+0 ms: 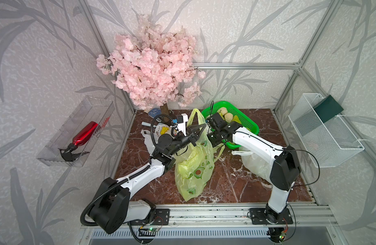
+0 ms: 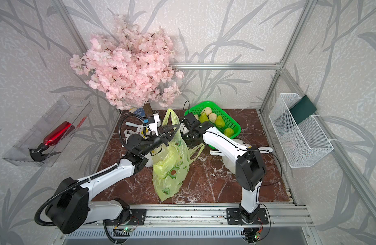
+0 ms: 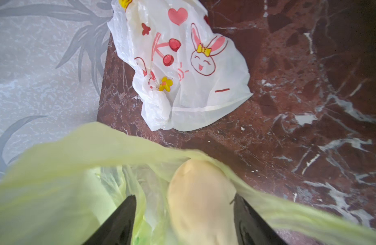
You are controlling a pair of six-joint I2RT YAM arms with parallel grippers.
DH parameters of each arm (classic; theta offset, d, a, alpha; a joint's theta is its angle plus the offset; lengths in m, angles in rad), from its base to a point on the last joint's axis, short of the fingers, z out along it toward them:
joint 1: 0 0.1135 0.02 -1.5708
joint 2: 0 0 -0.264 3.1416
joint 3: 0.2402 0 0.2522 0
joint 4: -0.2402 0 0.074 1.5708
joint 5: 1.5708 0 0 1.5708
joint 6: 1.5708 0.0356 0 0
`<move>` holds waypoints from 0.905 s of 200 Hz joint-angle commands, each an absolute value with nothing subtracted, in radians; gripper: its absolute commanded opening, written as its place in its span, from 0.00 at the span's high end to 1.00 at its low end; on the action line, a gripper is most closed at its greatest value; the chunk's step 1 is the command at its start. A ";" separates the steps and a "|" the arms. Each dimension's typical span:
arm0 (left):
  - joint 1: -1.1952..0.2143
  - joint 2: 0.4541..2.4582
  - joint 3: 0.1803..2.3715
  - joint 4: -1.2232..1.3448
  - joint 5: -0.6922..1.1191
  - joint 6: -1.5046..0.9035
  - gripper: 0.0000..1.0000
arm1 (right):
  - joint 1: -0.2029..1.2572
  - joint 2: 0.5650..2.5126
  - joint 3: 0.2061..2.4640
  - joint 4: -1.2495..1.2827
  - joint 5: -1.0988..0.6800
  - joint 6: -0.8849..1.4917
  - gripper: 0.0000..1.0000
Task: Place the pears into plastic bags & tie knots
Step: Place the pear in the plastic bag.
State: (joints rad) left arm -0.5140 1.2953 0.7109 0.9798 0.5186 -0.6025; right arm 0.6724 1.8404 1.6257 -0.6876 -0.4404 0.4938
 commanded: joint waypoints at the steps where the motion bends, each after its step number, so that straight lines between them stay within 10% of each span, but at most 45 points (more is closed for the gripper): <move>1: -0.505 1.264 0.704 1.030 0.523 -0.608 1.00 | 0.638 1.764 1.646 -0.758 -0.397 0.444 0.24; 181: -0.464 1.062 0.595 0.755 0.628 -0.512 1.00 | 0.525 1.765 1.539 -0.724 -0.102 0.435 0.30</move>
State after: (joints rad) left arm -0.4698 1.0771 0.5983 0.7616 0.6060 -0.5228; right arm 0.5266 1.7069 1.5291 -0.7261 -0.1242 0.4538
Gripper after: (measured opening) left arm 0.048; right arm 0.712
